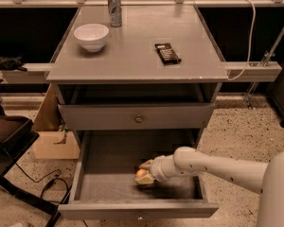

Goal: Pick orange from middle drawer and place on counter

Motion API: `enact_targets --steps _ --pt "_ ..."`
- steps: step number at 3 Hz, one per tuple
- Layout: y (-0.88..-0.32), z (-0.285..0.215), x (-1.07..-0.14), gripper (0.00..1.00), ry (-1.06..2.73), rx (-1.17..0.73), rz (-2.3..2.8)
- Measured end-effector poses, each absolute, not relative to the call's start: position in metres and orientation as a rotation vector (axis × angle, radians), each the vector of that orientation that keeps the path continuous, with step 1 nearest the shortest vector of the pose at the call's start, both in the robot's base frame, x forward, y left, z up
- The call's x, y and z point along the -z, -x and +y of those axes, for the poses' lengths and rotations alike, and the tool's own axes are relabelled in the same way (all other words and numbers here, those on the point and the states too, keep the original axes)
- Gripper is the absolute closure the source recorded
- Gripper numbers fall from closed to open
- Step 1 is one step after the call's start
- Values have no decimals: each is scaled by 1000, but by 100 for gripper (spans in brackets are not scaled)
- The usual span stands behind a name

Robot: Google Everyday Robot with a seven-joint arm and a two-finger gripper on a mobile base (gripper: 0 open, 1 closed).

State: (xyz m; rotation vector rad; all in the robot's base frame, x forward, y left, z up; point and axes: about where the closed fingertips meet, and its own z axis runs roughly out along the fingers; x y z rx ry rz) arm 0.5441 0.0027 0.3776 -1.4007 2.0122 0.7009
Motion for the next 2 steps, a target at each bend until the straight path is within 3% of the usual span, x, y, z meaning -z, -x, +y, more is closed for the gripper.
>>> enact_targets --steps 2 --pt "-514 -7 -463 100 1508 -617 2051"
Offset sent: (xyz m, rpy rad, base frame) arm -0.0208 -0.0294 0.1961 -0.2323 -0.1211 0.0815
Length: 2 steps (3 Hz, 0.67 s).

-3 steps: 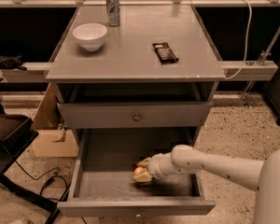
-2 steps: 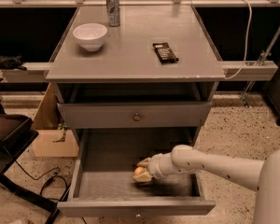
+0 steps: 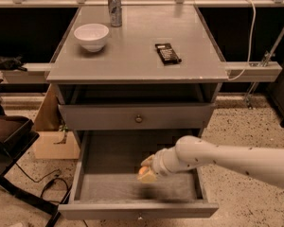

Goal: Pick orange from middle drawer and place on counter

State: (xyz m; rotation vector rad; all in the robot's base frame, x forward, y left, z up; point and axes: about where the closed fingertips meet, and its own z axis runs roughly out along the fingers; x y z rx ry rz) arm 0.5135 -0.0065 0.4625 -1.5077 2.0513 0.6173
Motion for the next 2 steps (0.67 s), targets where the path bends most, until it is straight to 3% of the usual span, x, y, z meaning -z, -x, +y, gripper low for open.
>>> enact_targets --steps 1,2 --pt "-499 -17 -548 100 1569 -592 2050" --pt "-523 -42 -711 100 1538 -468 2032"
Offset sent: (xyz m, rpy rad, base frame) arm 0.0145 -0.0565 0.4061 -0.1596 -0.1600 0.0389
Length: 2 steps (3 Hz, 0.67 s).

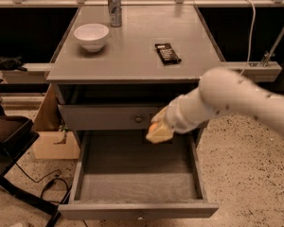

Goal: Pick orange from middle drawer and place on counter

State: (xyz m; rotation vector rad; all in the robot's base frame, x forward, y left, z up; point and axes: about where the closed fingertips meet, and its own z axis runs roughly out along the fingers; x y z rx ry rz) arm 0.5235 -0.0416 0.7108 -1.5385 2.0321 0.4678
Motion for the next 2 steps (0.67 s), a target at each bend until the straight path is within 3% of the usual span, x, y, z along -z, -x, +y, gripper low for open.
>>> enact_targets --steps 2 --pt "-567 -73 -887 100 1379 -350 2035"
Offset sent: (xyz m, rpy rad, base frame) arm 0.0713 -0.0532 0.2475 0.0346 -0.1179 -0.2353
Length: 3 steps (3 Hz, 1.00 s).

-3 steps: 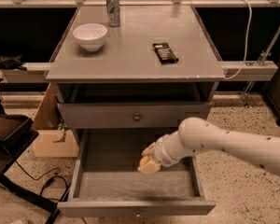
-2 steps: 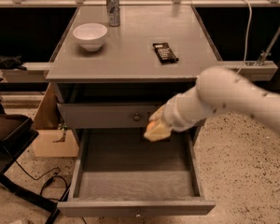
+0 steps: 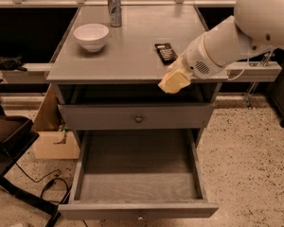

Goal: Pick orange from middle drawer and place on counter

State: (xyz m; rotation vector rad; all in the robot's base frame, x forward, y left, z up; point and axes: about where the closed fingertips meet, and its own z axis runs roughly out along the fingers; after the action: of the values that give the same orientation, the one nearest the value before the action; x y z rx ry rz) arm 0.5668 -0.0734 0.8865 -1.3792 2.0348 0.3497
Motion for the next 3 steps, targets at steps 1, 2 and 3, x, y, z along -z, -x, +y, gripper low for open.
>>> enact_targets --steps 1,2,3 --pt "-567 -73 -887 100 1379 -350 2035" --pt "-598 -69 -902 100 1391 -304 1990" --pt "-656 -63 -920 100 1396 -263 1928"
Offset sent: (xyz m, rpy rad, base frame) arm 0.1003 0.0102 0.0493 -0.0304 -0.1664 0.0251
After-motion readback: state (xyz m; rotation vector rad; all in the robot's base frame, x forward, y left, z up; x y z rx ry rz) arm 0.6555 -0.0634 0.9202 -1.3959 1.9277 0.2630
